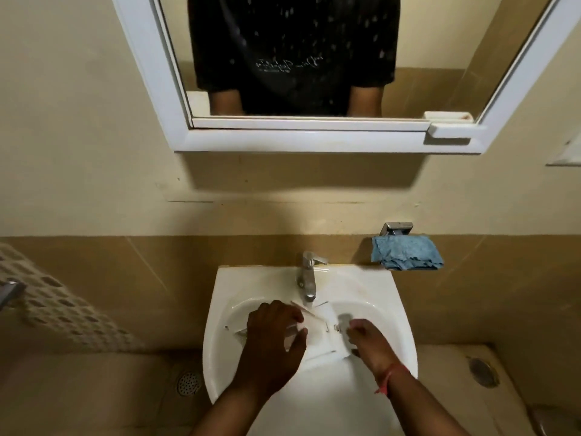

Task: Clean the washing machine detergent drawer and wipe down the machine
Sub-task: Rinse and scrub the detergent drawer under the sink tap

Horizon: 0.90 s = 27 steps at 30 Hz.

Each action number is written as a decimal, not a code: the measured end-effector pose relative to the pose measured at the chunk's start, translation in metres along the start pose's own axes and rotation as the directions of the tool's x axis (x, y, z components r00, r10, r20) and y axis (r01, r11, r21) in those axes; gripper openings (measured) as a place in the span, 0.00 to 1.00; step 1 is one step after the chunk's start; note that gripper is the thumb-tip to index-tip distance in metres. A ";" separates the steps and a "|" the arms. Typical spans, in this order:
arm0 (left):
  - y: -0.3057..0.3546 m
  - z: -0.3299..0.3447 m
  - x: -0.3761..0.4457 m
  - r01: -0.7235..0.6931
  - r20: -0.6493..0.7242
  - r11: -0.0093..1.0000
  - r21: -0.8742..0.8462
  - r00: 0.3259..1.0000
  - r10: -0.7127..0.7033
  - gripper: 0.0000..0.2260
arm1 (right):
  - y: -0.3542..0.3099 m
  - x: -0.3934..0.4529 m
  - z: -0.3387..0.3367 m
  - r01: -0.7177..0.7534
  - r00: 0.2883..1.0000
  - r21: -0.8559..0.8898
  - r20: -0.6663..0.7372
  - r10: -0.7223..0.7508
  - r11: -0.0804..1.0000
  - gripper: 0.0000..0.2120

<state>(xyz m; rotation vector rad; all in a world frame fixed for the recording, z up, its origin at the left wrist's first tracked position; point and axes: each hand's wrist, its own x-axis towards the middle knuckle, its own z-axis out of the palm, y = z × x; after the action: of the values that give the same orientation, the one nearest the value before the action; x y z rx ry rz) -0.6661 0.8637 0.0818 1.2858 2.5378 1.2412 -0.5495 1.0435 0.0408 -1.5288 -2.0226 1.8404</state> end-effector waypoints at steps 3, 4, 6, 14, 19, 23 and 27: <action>0.022 0.008 -0.013 -0.088 0.050 0.979 0.184 0.996 0.080 0.06 | -0.003 -0.006 -0.001 -0.125 0.984 0.299 0.162 0.079 0.946 0.06; 0.030 0.012 -0.019 -0.137 0.066 0.965 0.223 0.990 0.125 0.06 | -0.004 -0.010 -0.002 -0.190 0.970 0.370 0.211 0.116 0.909 0.10; 0.045 0.021 -0.028 -0.240 0.105 0.921 0.306 0.970 0.218 0.06 | -0.008 -0.019 -0.003 -0.314 0.925 0.396 0.333 0.184 0.863 0.17; 0.087 0.061 -0.059 -0.321 0.204 0.815 0.483 0.946 0.252 0.13 | -0.028 -0.034 -0.018 -0.460 0.781 0.400 0.607 0.147 0.793 0.14; 0.106 0.042 -0.078 -0.039 0.240 0.988 0.149 0.971 0.002 0.08 | -0.001 -0.027 -0.023 -0.453 0.811 0.381 0.552 0.195 0.806 0.14; 0.100 0.029 -0.072 0.401 -0.045 0.874 -0.276 0.903 -0.428 0.05 | 0.015 -0.029 -0.021 -0.416 0.869 0.448 0.453 0.200 0.791 0.15; 0.079 0.021 -0.060 0.564 -0.129 0.806 -0.180 0.798 -0.588 0.08 | 0.022 -0.042 -0.013 -0.309 0.930 0.450 0.327 0.168 0.838 0.14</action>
<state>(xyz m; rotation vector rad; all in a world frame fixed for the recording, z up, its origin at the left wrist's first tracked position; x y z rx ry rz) -0.5668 0.8624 0.1029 0.3138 2.5951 1.3757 -0.5057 1.0230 0.0519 -1.4826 -1.2892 2.5391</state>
